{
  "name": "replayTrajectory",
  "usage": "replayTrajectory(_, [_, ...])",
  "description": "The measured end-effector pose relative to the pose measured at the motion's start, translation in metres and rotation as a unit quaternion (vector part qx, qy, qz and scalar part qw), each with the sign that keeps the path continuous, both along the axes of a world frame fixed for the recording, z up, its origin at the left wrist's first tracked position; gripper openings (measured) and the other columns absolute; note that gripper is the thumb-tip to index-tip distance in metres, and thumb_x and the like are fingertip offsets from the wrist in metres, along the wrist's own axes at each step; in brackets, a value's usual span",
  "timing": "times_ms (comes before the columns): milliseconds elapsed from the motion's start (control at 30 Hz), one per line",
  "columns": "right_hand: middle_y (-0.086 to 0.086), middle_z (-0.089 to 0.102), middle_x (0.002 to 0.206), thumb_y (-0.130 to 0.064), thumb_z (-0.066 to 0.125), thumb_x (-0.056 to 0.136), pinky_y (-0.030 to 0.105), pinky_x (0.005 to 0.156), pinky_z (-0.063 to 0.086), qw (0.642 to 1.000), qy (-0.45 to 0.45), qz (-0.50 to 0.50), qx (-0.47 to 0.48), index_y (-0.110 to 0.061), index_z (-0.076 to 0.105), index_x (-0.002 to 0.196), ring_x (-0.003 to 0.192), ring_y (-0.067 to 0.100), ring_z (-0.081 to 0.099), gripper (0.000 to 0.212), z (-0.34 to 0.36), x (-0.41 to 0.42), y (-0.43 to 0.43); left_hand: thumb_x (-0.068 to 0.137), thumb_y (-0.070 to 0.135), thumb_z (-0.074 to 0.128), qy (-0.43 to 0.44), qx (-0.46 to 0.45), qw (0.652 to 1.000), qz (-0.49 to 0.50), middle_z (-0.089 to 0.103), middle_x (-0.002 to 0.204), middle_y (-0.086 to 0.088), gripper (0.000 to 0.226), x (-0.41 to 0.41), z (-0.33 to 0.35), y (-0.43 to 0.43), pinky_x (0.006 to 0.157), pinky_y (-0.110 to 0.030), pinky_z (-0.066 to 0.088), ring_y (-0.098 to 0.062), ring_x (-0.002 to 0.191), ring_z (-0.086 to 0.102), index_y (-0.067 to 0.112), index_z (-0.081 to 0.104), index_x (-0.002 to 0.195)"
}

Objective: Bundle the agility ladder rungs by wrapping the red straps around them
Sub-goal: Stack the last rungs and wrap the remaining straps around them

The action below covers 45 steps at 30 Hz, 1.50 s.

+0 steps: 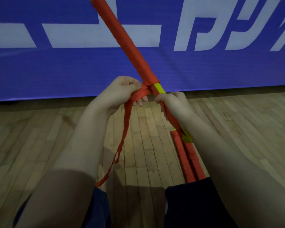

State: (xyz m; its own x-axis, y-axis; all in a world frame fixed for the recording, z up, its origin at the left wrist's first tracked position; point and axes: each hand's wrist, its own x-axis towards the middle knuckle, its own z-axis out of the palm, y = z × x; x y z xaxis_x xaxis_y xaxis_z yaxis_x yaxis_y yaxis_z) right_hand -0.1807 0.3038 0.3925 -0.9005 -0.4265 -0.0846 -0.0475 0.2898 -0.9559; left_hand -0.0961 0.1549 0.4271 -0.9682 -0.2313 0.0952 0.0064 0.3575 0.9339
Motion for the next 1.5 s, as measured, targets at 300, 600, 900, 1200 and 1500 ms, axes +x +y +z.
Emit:
replayTrajectory(300, [-0.004,0.042,0.048,-0.019,0.068,0.084,0.023,0.042,0.029,0.984,-0.119,0.107,-0.079,-0.017,0.054,0.062,0.039,0.009,0.039,0.027,0.005,0.0,0.004,0.096,0.008,0.042,0.039,0.056,0.996,0.056,0.066,0.054,-0.004,0.033,0.003,0.011,0.004,0.041,-0.018,0.04,-0.01,0.042,0.053,0.002,0.062,0.071])
replayTrajectory(600, [-0.002,0.059,0.076,-0.034,0.08,0.074,0.026,0.059,0.044,0.994,0.053,0.07,0.064,-0.011,0.066,0.095,0.064,0.01,0.056,0.034,-0.002,0.001,-0.003,0.096,0.013,0.053,0.02,0.019,0.997,0.073,0.062,0.046,0.004,0.03,-0.008,-0.005,0.004,0.04,-0.014,0.036,-0.003,0.037,0.051,-0.001,0.063,0.072])
replayTrajectory(900, [0.003,0.063,0.085,-0.031,0.078,0.08,0.028,0.06,0.05,0.982,0.025,0.188,0.023,-0.018,0.053,0.104,0.068,0.01,0.063,0.037,0.008,0.014,0.008,0.082,0.017,0.071,0.018,0.156,0.976,0.151,0.061,0.049,0.0,0.025,-0.016,-0.022,0.0,0.037,-0.017,0.031,-0.006,0.037,0.046,0.006,0.062,0.062])
replayTrajectory(1200, [0.018,0.064,0.115,0.003,0.057,0.087,0.041,0.064,0.057,0.906,-0.189,0.356,-0.132,-0.033,0.033,0.145,0.082,0.034,0.068,0.073,0.008,0.008,0.016,0.088,0.015,0.063,0.048,0.213,0.963,0.159,0.061,0.048,0.003,0.024,-0.012,-0.018,-0.016,0.041,-0.015,0.033,-0.004,0.042,0.051,0.006,0.062,0.066])
replayTrajectory(1500, [0.013,0.048,0.078,0.013,0.058,0.085,0.032,0.049,0.042,0.962,0.014,0.263,-0.069,-0.034,0.04,0.144,0.056,0.023,0.048,0.078,0.004,-0.003,0.018,0.089,0.02,0.064,-0.038,0.107,0.99,0.087,0.072,0.064,0.001,0.018,-0.004,-0.014,-0.028,0.051,-0.012,0.048,-0.003,0.053,0.063,0.004,0.065,0.079])
